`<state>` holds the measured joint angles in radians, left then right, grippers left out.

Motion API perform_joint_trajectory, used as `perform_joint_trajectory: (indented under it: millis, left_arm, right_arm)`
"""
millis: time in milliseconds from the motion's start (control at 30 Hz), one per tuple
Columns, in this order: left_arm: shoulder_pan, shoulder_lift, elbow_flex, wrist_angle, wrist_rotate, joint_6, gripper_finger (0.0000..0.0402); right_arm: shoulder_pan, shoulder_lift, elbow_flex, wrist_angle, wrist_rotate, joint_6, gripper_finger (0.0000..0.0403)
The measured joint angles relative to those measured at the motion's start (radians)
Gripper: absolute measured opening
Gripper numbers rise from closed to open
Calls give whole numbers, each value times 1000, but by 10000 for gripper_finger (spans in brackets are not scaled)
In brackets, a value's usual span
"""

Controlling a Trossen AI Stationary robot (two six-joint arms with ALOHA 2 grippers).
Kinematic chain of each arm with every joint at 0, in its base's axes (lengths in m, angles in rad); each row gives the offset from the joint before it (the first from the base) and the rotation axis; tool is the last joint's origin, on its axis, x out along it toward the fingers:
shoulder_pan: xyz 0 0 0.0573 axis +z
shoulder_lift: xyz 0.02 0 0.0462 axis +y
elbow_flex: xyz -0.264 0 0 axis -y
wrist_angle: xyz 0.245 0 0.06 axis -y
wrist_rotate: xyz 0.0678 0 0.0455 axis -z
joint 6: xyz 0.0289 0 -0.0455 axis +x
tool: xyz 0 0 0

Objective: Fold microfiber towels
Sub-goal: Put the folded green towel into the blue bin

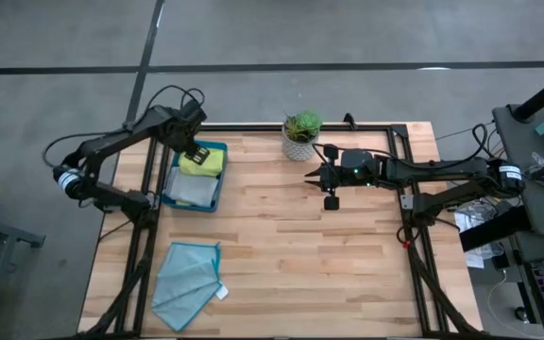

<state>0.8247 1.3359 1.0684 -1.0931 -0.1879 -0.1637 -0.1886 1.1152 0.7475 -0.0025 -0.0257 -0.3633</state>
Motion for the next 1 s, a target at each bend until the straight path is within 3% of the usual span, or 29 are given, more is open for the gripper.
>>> perform_joint_trajectory:
  millis: [167,367,567,867,1000]
  left_arm:
    - [-115,-96,-34,44,0,149,163]
    - [-368,-149,-88,170,-3,223,164]
    - [-565,-120,-111,207,-170,248,164]
    - [-576,-22,-129,221,-222,243,167]
    - [-576,17,-118,218,-283,200,195]
  right_arm:
    - [0,0,0,3,0,4,61]
    - [0,0,0,22,0,4,61]
    - [-8,0,0,21,0,4,61]
    - [-38,0,-13,-1,0,4,61]
    - [-49,0,-16,0,0,4,61]
